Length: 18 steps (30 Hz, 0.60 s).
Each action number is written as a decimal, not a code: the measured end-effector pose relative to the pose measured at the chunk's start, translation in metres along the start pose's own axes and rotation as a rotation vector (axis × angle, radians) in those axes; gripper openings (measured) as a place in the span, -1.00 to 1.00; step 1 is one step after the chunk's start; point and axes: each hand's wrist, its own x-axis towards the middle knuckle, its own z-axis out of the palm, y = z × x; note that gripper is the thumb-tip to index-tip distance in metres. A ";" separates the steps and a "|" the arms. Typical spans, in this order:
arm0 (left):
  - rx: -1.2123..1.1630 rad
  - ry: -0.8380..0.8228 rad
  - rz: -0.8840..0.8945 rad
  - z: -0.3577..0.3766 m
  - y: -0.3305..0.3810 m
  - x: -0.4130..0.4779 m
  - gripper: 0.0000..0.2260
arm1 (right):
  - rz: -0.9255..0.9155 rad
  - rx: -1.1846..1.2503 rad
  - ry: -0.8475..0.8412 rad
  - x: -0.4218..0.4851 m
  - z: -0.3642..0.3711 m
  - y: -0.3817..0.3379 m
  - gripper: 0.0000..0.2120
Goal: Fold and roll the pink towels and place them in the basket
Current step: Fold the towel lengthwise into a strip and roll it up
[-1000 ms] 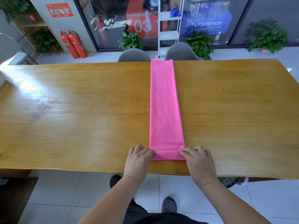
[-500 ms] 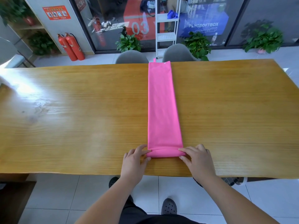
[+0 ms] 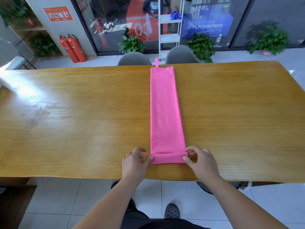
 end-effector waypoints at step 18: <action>0.366 -0.014 0.409 0.008 -0.004 -0.006 -0.54 | -0.441 -0.452 0.107 0.005 0.018 0.016 -0.53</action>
